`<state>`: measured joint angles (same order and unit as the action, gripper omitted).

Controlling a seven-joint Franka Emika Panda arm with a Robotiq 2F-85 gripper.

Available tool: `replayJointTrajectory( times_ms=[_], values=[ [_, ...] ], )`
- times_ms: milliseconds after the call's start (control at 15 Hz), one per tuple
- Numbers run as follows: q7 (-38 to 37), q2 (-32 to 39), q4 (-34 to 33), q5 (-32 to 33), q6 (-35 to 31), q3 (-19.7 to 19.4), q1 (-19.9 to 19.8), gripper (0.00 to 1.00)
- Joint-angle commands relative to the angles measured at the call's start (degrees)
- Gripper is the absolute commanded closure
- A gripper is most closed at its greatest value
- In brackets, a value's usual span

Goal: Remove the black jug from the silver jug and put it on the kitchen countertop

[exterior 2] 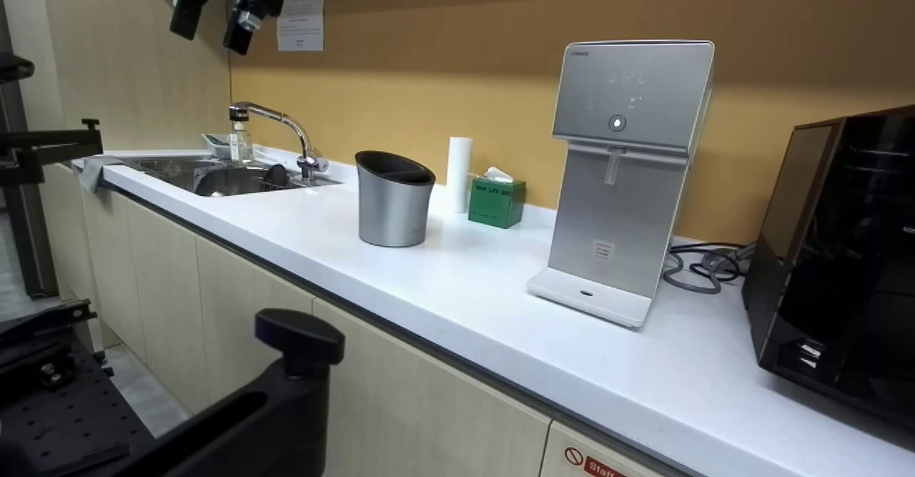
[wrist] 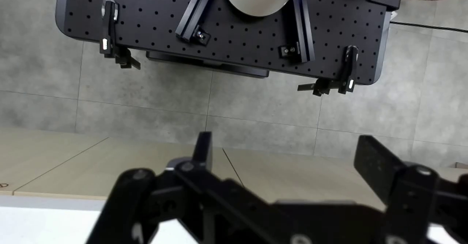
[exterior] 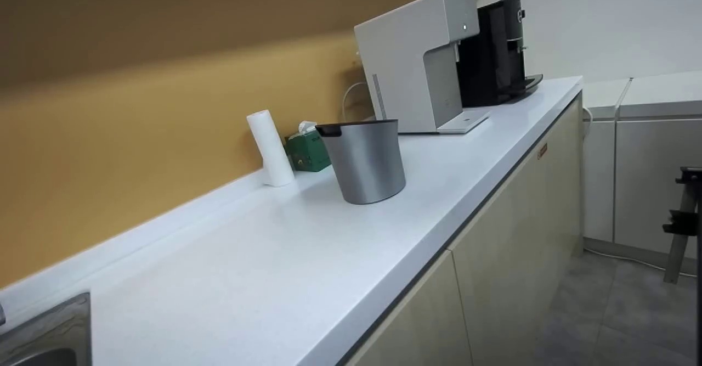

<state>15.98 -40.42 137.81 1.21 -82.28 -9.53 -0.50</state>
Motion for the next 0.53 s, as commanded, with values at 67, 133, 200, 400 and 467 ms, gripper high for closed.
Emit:
replayJointTrajectory(
  times_ms=[67,133,200,400,467],
  values=[
    [0.14,0.07,-0.09,-0.12,0.08,0.23,-0.29,0.00],
    [0.14,0.07,-0.09,-0.12,0.08,0.23,-0.29,0.00],
    [-0.23,-0.20,0.26,-0.77,-1.08,0.38,-0.16,0.00],
    [-0.58,2.34,0.26,-3.83,-5.36,0.77,0.79,0.00],
    [-0.43,4.57,-0.17,-4.99,-6.65,1.17,1.45,0.00]
  ],
)
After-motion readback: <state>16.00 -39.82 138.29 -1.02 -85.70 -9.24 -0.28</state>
